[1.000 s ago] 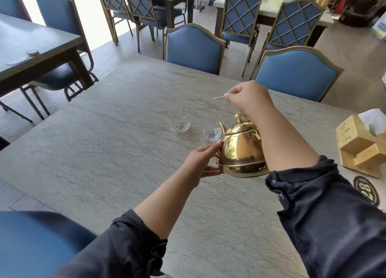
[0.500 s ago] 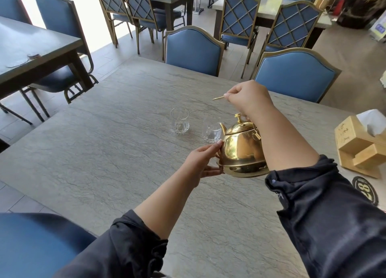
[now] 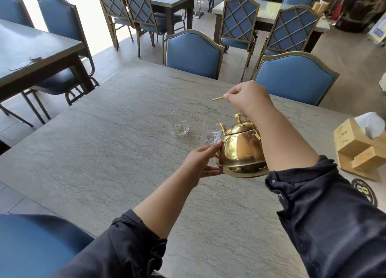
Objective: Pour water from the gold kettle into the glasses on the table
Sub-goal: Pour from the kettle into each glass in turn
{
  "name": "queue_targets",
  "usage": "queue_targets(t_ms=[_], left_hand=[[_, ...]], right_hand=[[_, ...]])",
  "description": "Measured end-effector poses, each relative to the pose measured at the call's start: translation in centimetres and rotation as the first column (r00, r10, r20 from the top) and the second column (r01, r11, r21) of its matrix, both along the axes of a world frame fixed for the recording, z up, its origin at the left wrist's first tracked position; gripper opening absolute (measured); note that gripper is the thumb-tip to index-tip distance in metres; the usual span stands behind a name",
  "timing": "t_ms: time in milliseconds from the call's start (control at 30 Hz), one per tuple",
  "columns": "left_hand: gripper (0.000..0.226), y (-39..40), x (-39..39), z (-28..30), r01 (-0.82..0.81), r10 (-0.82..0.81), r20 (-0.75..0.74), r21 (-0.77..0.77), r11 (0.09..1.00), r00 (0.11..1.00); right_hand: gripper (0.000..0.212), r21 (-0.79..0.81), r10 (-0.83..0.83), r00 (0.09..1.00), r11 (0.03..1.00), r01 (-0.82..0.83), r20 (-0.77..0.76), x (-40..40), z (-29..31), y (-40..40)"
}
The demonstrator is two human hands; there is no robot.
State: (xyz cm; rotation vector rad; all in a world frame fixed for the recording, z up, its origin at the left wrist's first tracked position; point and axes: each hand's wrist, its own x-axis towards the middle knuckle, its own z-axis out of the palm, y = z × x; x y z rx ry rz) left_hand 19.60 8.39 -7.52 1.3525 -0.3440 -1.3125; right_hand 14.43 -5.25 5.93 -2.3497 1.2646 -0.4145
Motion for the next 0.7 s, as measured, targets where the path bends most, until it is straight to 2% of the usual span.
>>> queue_targets(t_ms=[133,300,467,633,700], left_hand=[[0.042,-0.1,0.1,0.0,0.000,0.000,0.003,0.000,1.000,1.000],[0.031,-0.1,0.1,0.1,0.006,-0.006,-0.001,-0.005,1.000,1.000],[0.043,-0.1,-0.1,-0.3,0.006,-0.006,-0.001,0.009,1.000,1.000],[0.030,0.0,-0.3,-0.4,0.005,-0.005,-0.006,0.016,1.000,1.000],[0.033,0.0,-0.3,-0.7,0.003,-0.003,-0.003,0.025,1.000,1.000]], right_hand=[[0.028,-0.026,0.008,1.000,1.000,-0.008,0.003,0.0,0.2,0.0],[0.028,-0.037,0.010,1.000,0.999,-0.010,0.006,0.0,0.1,-0.1],[0.028,-0.030,0.013,1.000,0.999,-0.014,-0.013,0.1,-0.3,-0.3],[0.027,-0.012,-0.002,1.000,1.000,0.002,-0.020,0.1,-1.0,-0.4],[0.027,-0.006,-0.009,1.000,1.000,0.009,-0.008,0.1,-1.4,-0.4]])
